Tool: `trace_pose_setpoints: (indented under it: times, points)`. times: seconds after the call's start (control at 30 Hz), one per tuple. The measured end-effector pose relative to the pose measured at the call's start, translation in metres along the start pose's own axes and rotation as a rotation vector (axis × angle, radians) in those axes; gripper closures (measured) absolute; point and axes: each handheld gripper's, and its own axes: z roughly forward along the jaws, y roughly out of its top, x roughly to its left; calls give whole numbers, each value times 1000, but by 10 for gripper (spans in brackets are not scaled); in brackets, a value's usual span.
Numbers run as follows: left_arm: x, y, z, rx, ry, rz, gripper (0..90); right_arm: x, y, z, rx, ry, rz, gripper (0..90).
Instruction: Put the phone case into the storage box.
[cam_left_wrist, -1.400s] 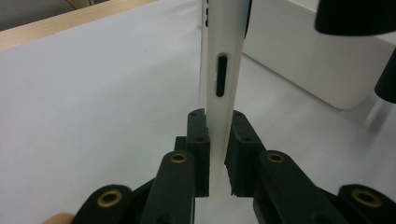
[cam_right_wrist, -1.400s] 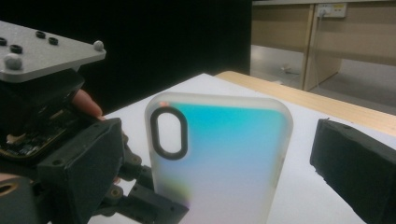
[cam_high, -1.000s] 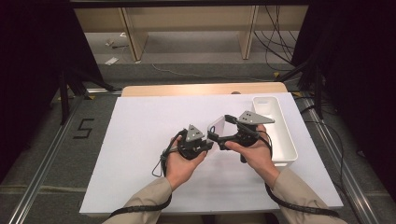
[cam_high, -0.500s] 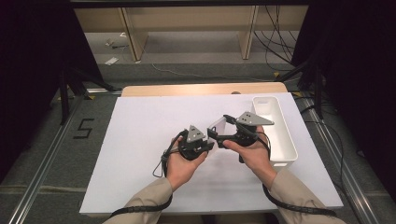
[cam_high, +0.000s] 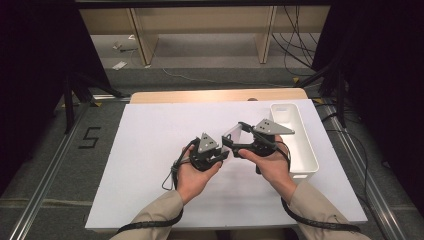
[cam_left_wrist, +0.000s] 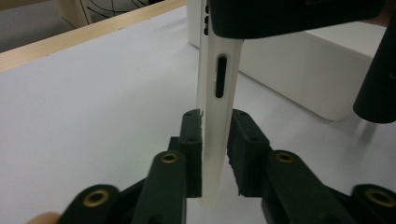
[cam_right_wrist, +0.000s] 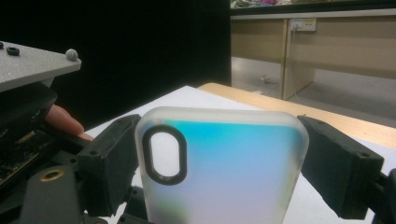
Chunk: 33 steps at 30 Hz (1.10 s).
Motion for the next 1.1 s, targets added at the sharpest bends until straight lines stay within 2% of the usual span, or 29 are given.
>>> trace_pose_setpoints:
  times: [0.1, 0.17, 0.23, 0.27, 0.3, 0.4, 0.5, 0.57, 0.63, 1.1]
  points:
    - [1, 0, 0, -9, 5, 44, 634, 0, 0, -1, -7, 1, 7, 179]
    - [1, 0, -1, -13, -6, 53, 533, -1, 2, -2, -11, -1, 4, 180]
    - [0, -1, -1, -11, -16, 60, 407, -1, 3, -2, -16, 0, 5, 180]
    - [0, -1, -2, -8, -25, 64, 272, -2, 3, -3, -19, -4, 6, 180]
    - [0, -1, -2, -6, -28, 69, 272, -2, 3, -3, -19, -4, 6, 180]
    - [1, -3, -6, -4, -41, 99, 147, -3, 3, -4, -16, -9, 6, 180]
    - [4, -5, -11, -2, -44, 110, 69, -4, 4, -5, -16, -11, 11, 179]
    - [6, -7, -16, -7, -57, 115, 32, -5, 4, -6, -20, -15, 12, 180]
    - [10, -7, -20, -9, -52, 112, 0, -5, 5, -6, -21, -16, 14, 179]
    - [26, -18, -46, -50, -46, 81, 0, -7, 6, -7, -22, -23, 11, 180]
